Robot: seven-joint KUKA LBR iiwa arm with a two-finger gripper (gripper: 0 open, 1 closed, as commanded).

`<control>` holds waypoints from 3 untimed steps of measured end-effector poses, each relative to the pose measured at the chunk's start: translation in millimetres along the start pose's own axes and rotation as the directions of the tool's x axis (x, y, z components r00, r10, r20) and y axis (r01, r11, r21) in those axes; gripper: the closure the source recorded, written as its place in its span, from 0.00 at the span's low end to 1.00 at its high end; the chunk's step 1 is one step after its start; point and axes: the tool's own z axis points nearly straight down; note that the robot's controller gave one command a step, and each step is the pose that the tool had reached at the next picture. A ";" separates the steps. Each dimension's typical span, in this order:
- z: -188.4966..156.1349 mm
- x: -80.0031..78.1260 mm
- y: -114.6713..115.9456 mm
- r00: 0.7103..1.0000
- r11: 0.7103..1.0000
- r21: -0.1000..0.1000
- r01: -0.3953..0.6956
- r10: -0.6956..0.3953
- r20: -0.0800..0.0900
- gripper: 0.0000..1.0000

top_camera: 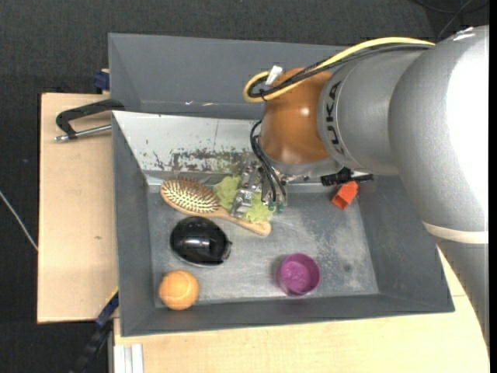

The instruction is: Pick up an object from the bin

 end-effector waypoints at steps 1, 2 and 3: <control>0.0 0.1 0.1 1.000 1.000 0.000 0.000 0.000 0.000 1.00; 0.1 0.2 0.1 1.000 1.000 0.000 0.000 0.000 -0.001 1.00; 0.1 0.2 0.2 1.000 1.000 0.000 0.000 0.000 -0.001 1.00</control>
Offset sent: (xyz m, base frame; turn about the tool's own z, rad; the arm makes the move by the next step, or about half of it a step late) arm -0.0001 0.0001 0.0462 -0.0006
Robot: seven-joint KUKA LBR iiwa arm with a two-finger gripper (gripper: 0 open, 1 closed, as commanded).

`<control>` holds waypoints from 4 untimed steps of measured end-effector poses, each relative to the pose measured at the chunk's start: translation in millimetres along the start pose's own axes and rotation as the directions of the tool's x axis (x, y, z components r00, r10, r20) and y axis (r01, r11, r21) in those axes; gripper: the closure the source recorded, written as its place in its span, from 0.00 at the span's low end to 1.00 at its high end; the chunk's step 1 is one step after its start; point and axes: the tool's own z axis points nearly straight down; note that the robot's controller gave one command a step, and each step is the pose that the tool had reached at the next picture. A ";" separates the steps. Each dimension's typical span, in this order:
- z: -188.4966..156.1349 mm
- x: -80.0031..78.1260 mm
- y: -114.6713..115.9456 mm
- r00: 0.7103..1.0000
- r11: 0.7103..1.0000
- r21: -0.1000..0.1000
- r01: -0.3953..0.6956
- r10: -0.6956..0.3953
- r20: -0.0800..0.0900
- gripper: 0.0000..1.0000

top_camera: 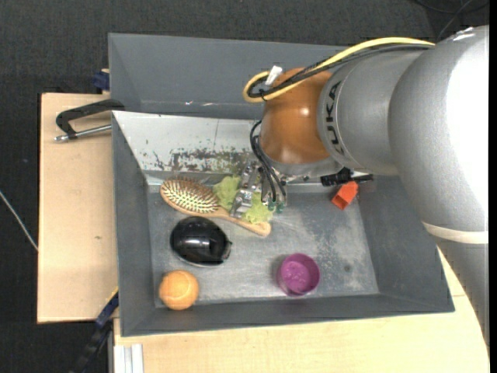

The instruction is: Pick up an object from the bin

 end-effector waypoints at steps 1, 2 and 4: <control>0.0 0.1 0.1 1.000 1.000 0.000 0.000 0.000 0.000 1.00; 0.0 0.1 0.1 1.000 1.000 0.000 0.000 0.000 0.000 1.00; 0.1 0.2 0.2 1.000 1.000 0.000 0.000 0.000 -0.001 1.00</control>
Offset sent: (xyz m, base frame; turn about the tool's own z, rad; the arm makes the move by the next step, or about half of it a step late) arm -0.0001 0.0000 0.0957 -0.0006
